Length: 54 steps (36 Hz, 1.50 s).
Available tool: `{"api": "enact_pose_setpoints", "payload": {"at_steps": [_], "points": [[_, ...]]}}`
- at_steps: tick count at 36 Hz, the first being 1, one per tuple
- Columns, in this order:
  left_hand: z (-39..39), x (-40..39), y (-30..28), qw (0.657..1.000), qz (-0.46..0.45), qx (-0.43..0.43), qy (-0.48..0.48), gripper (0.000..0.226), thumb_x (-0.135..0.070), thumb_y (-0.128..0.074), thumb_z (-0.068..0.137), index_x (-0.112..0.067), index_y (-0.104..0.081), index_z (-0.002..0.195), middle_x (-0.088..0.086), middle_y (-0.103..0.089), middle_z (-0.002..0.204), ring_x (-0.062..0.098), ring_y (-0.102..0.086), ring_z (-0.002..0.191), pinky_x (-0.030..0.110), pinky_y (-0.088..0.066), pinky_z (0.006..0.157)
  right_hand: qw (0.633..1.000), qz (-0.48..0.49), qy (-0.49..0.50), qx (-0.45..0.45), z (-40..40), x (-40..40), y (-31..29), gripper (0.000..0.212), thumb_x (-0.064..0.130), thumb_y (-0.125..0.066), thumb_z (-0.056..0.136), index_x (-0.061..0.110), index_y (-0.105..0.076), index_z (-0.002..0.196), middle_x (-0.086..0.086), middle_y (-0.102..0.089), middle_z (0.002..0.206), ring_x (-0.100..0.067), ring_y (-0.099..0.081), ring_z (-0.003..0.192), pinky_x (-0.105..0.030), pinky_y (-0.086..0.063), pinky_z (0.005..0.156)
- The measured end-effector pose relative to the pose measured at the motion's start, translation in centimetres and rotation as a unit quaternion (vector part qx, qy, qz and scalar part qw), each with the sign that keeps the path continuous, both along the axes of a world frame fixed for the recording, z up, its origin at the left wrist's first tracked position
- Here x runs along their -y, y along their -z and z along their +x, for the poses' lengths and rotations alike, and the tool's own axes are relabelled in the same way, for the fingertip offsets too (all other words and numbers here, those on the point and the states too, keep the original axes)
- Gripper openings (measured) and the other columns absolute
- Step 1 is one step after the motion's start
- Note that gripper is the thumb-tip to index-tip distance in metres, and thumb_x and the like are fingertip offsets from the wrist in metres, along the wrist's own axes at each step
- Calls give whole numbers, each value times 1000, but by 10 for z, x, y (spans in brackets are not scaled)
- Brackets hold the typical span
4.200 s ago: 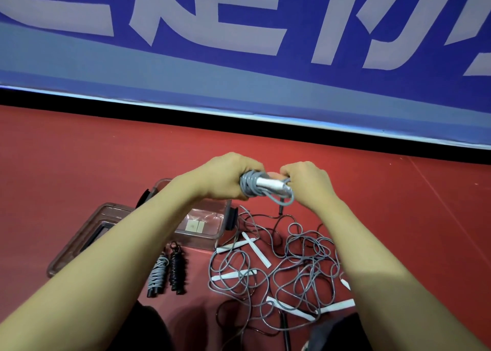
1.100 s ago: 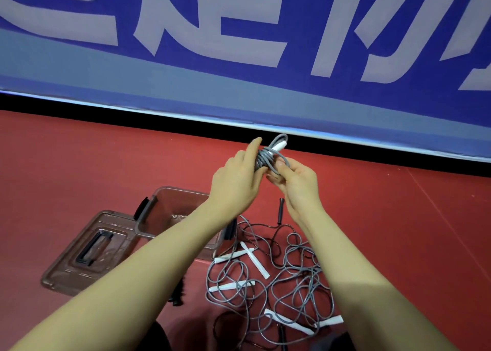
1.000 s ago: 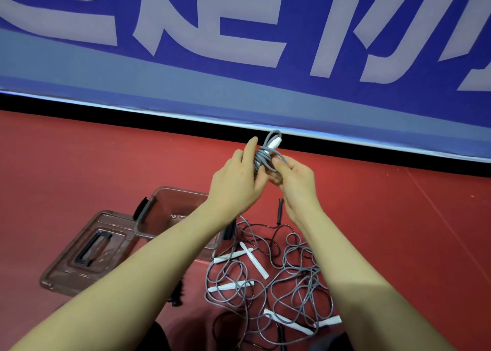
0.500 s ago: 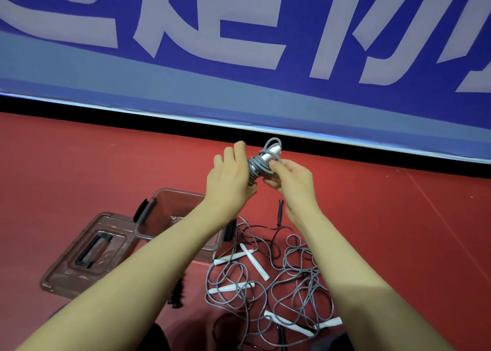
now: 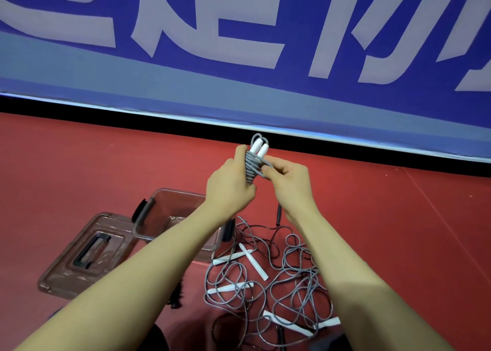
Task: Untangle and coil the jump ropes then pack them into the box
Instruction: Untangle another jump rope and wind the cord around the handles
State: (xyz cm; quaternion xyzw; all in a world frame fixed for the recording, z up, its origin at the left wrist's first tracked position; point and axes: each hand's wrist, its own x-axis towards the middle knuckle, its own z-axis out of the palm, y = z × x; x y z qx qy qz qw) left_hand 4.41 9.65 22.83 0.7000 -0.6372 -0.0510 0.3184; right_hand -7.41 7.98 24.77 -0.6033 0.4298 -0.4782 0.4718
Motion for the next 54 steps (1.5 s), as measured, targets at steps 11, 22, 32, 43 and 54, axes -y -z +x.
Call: {"api": "enact_pose_setpoints", "payload": {"at_steps": [11, 22, 32, 43, 54], "points": [[0, -3, -8, 996, 20, -84, 33, 41, -31, -67, 76, -28, -43, 110, -4, -63, 78, 27, -59, 70, 34, -49, 64, 1000, 13, -19, -1, -9, 9, 1, 26, -5, -54, 90, 15, -70, 93, 4, -70, 79, -1, -66, 68, -21, -54, 69], [3, 0, 8, 971, 20, 227, -74, 43, -26, -49, 94, -26, -33, 135, 4, -48, 102, 29, -41, 66, 30, -22, 47, 995, -37, 58, -71, -6, 4, -2, 20, 20, -63, 90, 8, -65, 74, 6, -56, 52, -4, -49, 45, -21, -42, 55], [4, 3, 21, 925, -139, 349, -44, 61, 4, -53, 52, -23, -39, 105, 2, -49, 69, 20, -20, 55, 23, -16, 48, 988, 33, 144, -47, -9, 11, 5, 20, 21, -68, 86, 9, -67, 69, 2, -54, 54, -10, -47, 52, -25, -41, 58], [6, 4, 21, 915, -157, 370, -48, 51, -1, -48, 60, -23, -41, 106, 1, -50, 72, 20, -35, 53, 25, -18, 49, 990, 46, 115, -72, -6, 12, 9, 20, 19, -61, 90, 14, -48, 75, -15, -59, 84, -34, -59, 84, -47, -51, 81], [-4, -1, 20, 963, -57, 264, 8, 53, -34, -72, 72, -21, -44, 115, 12, -51, 96, 24, -32, 68, 29, -26, 51, 987, 58, 145, -45, -7, 15, 10, 26, 11, -64, 86, 14, -43, 71, -16, -54, 78, -25, -50, 70, -37, -42, 65]]}}
